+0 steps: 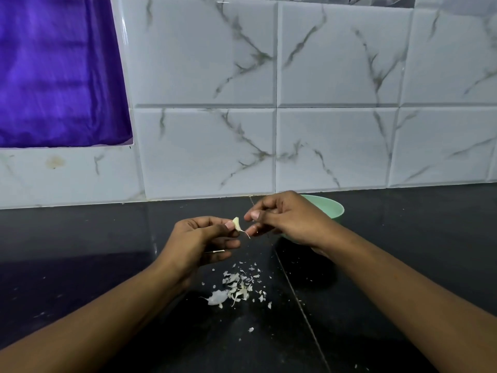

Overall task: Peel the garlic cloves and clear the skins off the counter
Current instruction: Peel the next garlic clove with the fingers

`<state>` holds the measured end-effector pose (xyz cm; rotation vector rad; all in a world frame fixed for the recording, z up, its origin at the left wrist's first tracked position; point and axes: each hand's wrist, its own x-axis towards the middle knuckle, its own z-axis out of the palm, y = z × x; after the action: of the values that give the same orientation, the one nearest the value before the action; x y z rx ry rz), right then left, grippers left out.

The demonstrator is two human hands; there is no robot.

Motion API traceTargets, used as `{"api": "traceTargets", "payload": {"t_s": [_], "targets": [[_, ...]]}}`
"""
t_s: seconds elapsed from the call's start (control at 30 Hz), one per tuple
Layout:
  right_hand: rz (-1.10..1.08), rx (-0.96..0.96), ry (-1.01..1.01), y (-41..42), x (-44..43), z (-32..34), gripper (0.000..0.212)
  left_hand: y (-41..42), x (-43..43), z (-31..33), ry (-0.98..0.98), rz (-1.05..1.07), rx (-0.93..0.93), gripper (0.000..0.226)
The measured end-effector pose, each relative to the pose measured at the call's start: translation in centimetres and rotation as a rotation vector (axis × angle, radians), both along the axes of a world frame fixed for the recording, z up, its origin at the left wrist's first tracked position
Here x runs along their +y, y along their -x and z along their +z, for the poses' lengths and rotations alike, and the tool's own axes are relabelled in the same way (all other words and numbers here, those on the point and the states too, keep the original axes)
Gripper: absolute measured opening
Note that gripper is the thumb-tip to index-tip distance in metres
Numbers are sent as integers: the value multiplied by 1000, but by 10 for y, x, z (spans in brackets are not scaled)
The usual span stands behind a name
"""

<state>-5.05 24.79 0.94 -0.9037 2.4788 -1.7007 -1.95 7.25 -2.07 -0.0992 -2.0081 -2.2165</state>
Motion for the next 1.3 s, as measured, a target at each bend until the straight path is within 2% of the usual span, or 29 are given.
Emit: {"api": "traceTargets", "payload": {"t_s": [0.07,0.2,0.3,0.43,0.57,0.67,0.8,0.93,1.3], "targets": [[-30,62,27,2,0,-2,2,0,0,-1,14,-3,-2,6],[-48,82,-11,0,-5,-9,21,-2,2,-1,29,-7,24,5],[-10,23,16,1,-12,-17,21,-3,3,-1,50,-5,38,4],[-49,90,34,2,-13,-17,21,-3,2,0,80,-14,57,7],[-80,176,-10,1,-11,-15,23,-5,0,3,156,-10,102,11],[-114,235,-20,-3,-12,-13,15,-9,-2,9,217,4,170,9],[-203,403,-118,-9,-14,-12,12,-11,-3,11,390,95,283,7],[-274,467,-198,-12,-18,-14,9,-11,-4,8,462,151,321,8],[-273,436,-209,-12,-20,-16,14,-9,-1,5,496,204,331,11]]}}
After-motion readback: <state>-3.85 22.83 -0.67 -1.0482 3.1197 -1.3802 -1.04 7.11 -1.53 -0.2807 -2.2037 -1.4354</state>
